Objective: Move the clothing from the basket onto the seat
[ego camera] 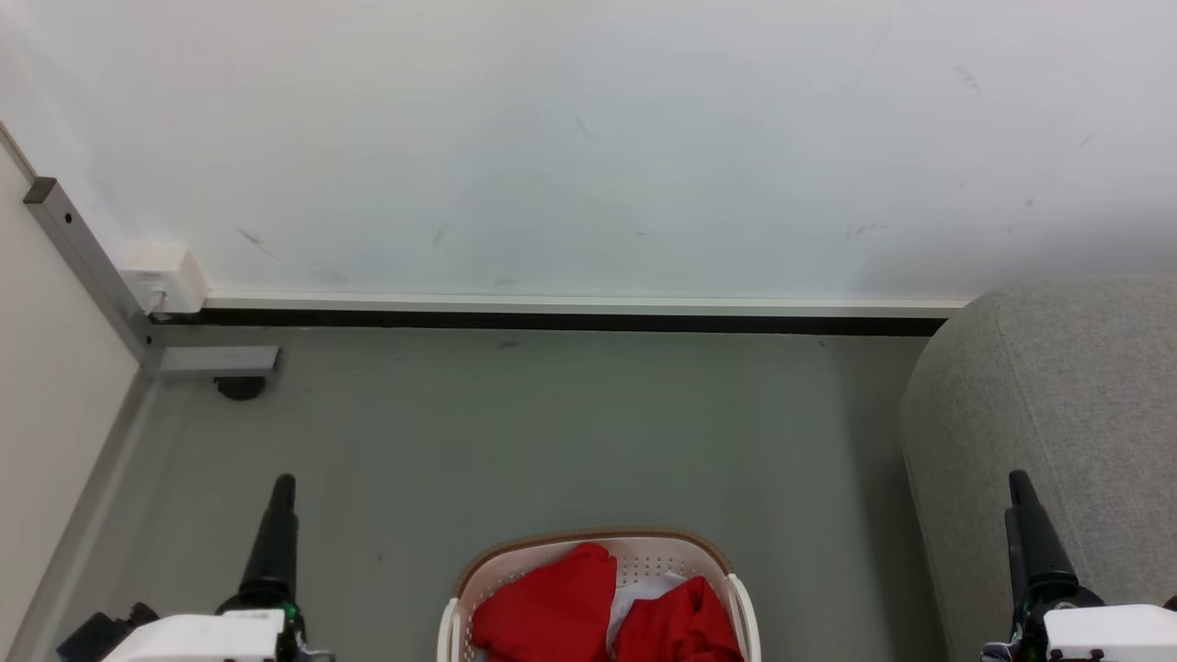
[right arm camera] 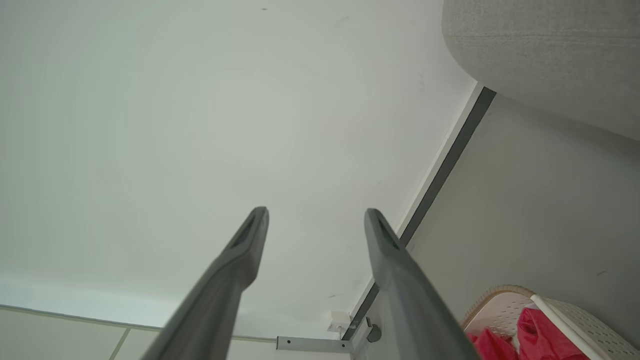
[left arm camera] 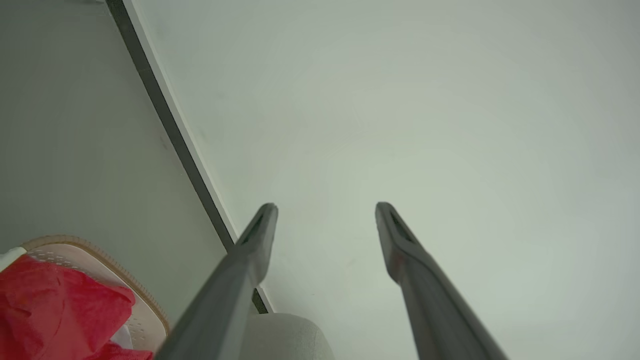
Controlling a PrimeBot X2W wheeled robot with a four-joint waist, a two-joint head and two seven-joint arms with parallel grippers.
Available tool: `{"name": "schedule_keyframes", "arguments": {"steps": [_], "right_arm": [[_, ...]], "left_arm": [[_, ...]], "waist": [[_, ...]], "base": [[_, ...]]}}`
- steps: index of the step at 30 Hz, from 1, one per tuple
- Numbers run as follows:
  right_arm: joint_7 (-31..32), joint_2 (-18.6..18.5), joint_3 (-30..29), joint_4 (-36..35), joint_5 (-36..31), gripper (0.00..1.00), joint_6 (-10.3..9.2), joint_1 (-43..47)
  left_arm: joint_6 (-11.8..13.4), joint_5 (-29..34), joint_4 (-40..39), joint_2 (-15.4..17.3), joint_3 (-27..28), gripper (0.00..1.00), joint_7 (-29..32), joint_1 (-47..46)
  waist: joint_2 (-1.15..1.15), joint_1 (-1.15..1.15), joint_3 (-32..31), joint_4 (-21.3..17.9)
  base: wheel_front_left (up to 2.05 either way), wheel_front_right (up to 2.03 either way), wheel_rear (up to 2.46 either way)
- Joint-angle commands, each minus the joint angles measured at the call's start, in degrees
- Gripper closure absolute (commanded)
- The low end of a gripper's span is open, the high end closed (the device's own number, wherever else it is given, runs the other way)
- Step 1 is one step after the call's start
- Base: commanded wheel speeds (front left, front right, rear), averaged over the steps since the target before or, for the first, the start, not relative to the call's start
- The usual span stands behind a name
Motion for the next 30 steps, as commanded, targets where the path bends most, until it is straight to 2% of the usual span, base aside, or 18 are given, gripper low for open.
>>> {"name": "schedule_keyframes", "arguments": {"steps": [1, 12, 22, 30], "right_arm": [[-0.5, -0.6, 0.4, -1.2, -1.5, 0.00, -0.02, -1.3], [-3.0, -0.6, 2.4, -1.8, -11.2, 0.00, -0.03, -1.2], [-4.9, -0.7, 3.1, -2.9, -26.3, 0.00, -0.04, -1.1], [-6.4, -0.7, 4.5, -2.4, -37.7, 0.00, -0.05, -1.1]], "left_arm": [[-0.2, 2.3, -1.2, 0.6, 0.1, 0.00, -0.6, -1.2], [-0.3, 17.1, -1.8, 0.5, -0.3, 0.00, -3.0, -0.4], [0.0, 31.7, -2.6, 0.6, -0.4, 0.00, -5.0, 0.2], [0.7, 39.5, -1.9, 0.9, -1.4, 0.00, -6.5, 0.4]], "waist": [[0.00, 0.00, 0.0, 0.0], [0.00, 0.00, -0.2, -0.2], [0.00, 0.00, -0.1, -0.3], [0.00, 0.00, 0.0, -0.2]], "base": [[0.00, 0.00, 0.00], [0.00, 0.00, 0.00], [0.00, 0.00, 0.00], [0.00, 0.00, 0.00]]}}
